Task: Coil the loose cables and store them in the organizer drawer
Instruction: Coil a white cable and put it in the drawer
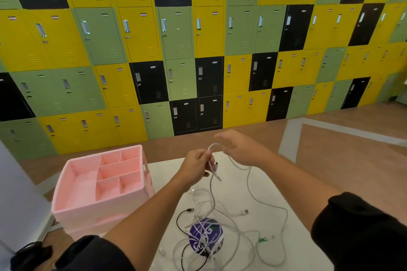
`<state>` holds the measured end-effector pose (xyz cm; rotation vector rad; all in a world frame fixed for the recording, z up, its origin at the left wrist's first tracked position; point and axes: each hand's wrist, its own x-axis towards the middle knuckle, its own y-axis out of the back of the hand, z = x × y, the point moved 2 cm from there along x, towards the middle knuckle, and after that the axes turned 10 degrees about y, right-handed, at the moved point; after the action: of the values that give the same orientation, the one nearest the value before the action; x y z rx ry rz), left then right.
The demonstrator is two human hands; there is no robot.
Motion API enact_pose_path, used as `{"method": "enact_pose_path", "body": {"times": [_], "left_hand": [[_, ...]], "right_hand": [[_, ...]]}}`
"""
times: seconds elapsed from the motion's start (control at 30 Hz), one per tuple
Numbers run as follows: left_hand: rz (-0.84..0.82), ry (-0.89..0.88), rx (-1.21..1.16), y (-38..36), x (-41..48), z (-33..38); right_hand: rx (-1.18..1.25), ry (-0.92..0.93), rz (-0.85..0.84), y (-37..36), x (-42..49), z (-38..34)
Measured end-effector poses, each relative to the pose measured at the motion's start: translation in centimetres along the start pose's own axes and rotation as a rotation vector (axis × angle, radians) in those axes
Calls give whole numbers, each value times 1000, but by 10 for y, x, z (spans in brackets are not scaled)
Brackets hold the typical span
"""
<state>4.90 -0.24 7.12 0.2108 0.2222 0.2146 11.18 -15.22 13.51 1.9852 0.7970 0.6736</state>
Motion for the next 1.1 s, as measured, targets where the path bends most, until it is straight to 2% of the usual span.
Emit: {"method": "enact_pose_path", "body": {"times": [0.07,0.23,0.37,0.47,0.6,0.9,1.1], "left_hand": [[9,-29,-18,-1,0,0],[117,-86,15,12,-4,-1],[153,-89,39,21,-7,2],[177,-78,37,24,-9,1],[126,-80,-25,25,-10,-1],[189,-143,41,32,-7,-3],[128,-76,-136,28,-7,4]], "right_hand": [[17,-3,-53,-14,6,-3],[97,-57,38,-20,13,2],[200,-22,113,-17,19,-4],[195,-1,73,-20,22,-9],[175,-9,135,-17,24,-6],[192,0,159,-19,28,-5],[200,29,162,-19,32,-8]]}}
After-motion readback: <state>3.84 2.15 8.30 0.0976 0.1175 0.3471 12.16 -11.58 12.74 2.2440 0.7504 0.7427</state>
